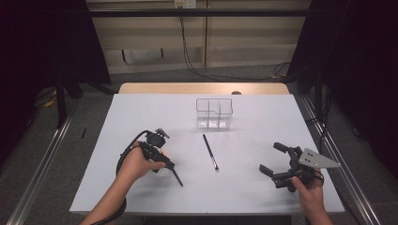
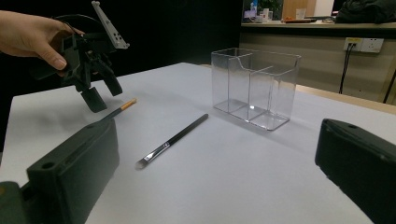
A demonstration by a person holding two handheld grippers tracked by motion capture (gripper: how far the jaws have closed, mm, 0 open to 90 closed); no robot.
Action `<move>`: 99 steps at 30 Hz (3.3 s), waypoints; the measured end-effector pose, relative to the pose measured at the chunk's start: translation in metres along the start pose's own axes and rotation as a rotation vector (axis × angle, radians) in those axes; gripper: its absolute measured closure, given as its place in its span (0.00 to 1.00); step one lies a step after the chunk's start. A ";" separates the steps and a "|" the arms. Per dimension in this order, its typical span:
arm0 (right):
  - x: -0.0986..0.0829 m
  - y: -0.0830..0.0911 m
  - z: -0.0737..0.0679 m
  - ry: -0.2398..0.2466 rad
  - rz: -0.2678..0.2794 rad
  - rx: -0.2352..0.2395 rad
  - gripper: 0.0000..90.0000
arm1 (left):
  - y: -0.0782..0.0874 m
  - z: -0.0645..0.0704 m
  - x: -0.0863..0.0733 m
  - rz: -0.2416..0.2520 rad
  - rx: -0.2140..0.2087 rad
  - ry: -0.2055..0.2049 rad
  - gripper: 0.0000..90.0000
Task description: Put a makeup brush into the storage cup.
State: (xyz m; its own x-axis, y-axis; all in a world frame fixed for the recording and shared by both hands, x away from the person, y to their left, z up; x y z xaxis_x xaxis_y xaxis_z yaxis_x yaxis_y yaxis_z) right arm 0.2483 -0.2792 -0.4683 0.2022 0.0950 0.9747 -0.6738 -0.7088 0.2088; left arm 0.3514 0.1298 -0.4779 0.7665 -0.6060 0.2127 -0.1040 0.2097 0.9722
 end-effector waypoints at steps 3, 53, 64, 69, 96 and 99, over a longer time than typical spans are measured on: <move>0.000 0.000 0.000 0.002 0.001 0.000 0.00 | 0.000 0.001 0.001 0.009 -0.018 0.019 0.00; -0.001 0.000 0.002 0.000 -0.013 -0.007 0.00 | -0.002 0.034 0.002 -0.127 0.039 -0.017 0.91; -0.001 -0.001 0.001 0.010 -0.021 -0.007 0.00 | -0.004 0.036 0.007 -0.173 0.058 -0.028 0.93; -0.002 0.000 0.003 0.004 -0.020 -0.010 0.00 | -0.002 0.032 0.003 -0.128 0.026 -0.014 0.93; -0.003 0.000 0.003 0.003 -0.028 -0.015 0.00 | 0.017 0.010 -0.001 0.407 -0.166 0.045 0.93; -0.003 -0.001 0.004 0.003 -0.029 -0.016 0.00 | 0.021 0.008 0.001 0.483 -0.192 0.042 0.93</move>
State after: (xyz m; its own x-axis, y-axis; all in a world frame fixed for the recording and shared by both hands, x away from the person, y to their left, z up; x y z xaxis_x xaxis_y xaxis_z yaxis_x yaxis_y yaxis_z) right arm 0.2507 -0.2814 -0.4715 0.2193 0.1173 0.9686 -0.6793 -0.6942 0.2378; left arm 0.3443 0.1275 -0.4563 0.6848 -0.3751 0.6248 -0.3373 0.5969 0.7280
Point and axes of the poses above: each handheld gripper's, and its own axes: y roughly backward along the jaws, x roughly out of its top, z roughly to its right, the point moved 3 cm from there along -y, roughly forward along the jaws, and after that the axes turned 4 degrees about -z, right-handed, at the moved point
